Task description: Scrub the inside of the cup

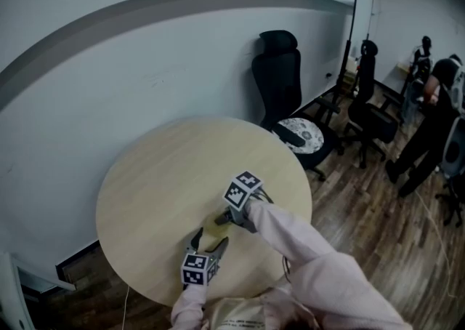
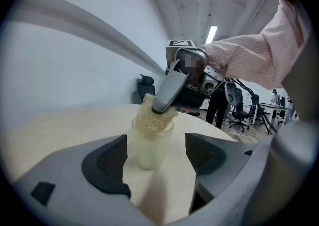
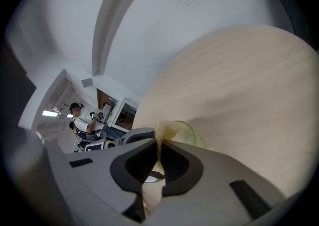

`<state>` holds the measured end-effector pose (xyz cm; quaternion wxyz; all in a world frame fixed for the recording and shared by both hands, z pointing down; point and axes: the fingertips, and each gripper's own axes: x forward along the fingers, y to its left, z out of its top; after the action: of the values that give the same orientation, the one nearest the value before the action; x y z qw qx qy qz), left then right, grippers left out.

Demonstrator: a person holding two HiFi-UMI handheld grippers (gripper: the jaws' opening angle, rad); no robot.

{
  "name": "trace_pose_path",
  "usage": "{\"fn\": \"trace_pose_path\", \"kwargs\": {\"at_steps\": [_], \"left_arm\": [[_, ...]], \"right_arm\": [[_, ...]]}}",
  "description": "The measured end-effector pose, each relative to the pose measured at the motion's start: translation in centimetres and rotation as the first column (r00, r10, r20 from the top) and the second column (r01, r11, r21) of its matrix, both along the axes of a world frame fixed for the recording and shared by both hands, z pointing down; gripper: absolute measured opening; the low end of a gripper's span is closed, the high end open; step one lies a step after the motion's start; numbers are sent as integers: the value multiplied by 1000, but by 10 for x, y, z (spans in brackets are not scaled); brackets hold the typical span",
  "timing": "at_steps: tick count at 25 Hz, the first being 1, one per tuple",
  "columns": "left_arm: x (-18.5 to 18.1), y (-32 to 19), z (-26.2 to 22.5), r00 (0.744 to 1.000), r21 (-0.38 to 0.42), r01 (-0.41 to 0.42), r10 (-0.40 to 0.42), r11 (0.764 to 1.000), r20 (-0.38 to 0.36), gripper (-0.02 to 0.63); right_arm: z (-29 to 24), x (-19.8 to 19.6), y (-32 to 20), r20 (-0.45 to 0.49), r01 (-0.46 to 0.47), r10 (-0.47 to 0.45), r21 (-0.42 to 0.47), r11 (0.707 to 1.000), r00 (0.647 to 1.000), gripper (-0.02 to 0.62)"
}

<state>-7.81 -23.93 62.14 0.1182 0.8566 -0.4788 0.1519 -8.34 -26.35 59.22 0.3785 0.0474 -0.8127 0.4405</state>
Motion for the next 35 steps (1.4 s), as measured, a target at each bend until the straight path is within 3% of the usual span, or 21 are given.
{"fn": "trace_pose_path", "kwargs": {"at_steps": [10, 12, 14, 17, 22, 31, 35], "left_arm": [[-17, 20, -30, 991, 32, 134, -134, 990, -11, 179], [-20, 26, -41, 985, 46, 170, -169, 984, -13, 118], [-22, 31, -51, 980, 56, 200, -199, 978, -22, 102], [-26, 41, -64, 970, 70, 244, -242, 967, -33, 79], [-30, 55, -78, 957, 82, 287, -283, 954, -56, 40], [-30, 71, -104, 950, 127, 310, -305, 942, -59, 0], [-27, 77, -114, 954, 145, 300, -294, 943, -59, 0]], "right_arm": [[-19, 17, 9, 142, 9, -26, 117, 993, 990, 26], [-24, 24, 13, 184, 6, -36, 161, 987, 982, 26], [-30, 32, 14, 231, -10, -44, 226, 974, 972, 27], [-36, 42, 17, 295, -52, -48, 321, 946, 954, 26], [-56, 55, 24, 411, -163, -49, 463, 871, 910, 27], [-84, 88, 43, 573, -341, -46, 549, 763, 818, 28], [-97, 103, 48, 591, -376, -62, 586, 718, 804, 28]]}}
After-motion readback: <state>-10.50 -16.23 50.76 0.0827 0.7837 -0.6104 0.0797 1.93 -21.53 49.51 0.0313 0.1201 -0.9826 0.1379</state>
